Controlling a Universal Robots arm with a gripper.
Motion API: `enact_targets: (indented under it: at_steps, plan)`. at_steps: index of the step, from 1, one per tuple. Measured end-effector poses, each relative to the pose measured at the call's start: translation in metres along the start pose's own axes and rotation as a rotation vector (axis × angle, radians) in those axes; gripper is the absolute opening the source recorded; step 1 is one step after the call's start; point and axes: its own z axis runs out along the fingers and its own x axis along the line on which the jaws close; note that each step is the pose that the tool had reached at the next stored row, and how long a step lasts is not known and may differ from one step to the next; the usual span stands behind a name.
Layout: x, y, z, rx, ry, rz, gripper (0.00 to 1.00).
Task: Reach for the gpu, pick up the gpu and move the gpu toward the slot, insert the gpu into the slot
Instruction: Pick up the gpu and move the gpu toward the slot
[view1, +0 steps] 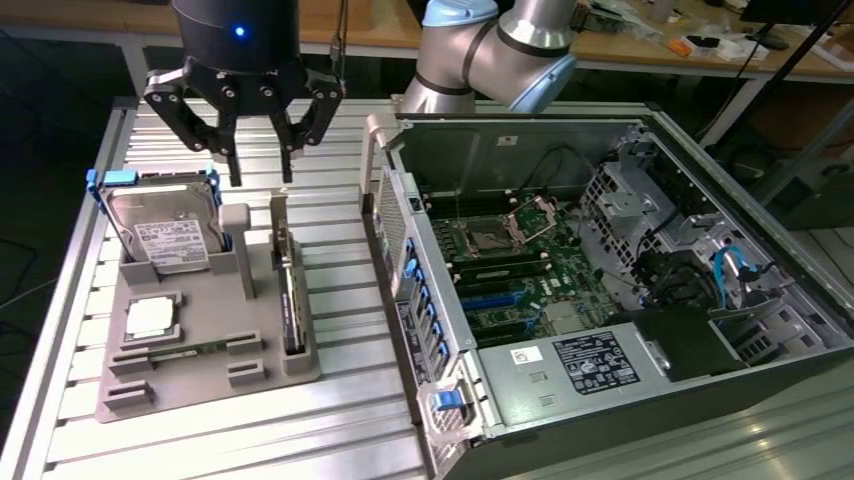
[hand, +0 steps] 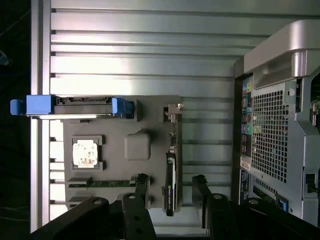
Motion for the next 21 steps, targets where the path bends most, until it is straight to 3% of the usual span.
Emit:
enact_targets:
  at_steps: [2,9,21]
  plan:
    - [0.0,-0.0002,0.003,-0.0006,0.0069,-0.028,0.48]
    - [0.0,-0.0029,0.0116,-0.0019,0.0343,-0.028,0.48]
    - [0.0,-0.005,0.0311,0.0013,0.0351,-0.028,0.48]
